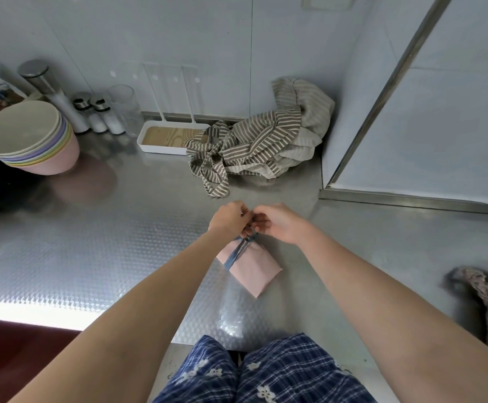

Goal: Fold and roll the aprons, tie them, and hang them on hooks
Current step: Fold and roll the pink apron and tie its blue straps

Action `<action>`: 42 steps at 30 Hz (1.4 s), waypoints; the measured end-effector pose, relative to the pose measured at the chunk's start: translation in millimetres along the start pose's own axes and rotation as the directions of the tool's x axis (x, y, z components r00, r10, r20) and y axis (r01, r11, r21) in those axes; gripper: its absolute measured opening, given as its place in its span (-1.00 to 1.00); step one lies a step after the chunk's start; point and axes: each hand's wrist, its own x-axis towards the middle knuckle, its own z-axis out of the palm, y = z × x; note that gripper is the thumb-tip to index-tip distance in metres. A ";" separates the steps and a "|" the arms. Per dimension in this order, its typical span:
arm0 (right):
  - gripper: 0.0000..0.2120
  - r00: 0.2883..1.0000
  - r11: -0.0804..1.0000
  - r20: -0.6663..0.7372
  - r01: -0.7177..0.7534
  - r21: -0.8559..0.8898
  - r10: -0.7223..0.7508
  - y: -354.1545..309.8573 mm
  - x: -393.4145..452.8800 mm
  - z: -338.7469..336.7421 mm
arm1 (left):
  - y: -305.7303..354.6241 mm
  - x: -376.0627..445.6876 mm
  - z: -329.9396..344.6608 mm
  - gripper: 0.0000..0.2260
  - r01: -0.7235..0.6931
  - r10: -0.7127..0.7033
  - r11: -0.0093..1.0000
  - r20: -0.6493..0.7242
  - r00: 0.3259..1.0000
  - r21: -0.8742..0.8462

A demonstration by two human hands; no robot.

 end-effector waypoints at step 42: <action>-0.84 0.903 0.119 0.110 0.173 -0.978 -0.414 -1.8 -2.4 11.3 | -1.6 -14.6 -1.6 -0.71 0.232 -0.186 0.945 0.203 0.961 -0.229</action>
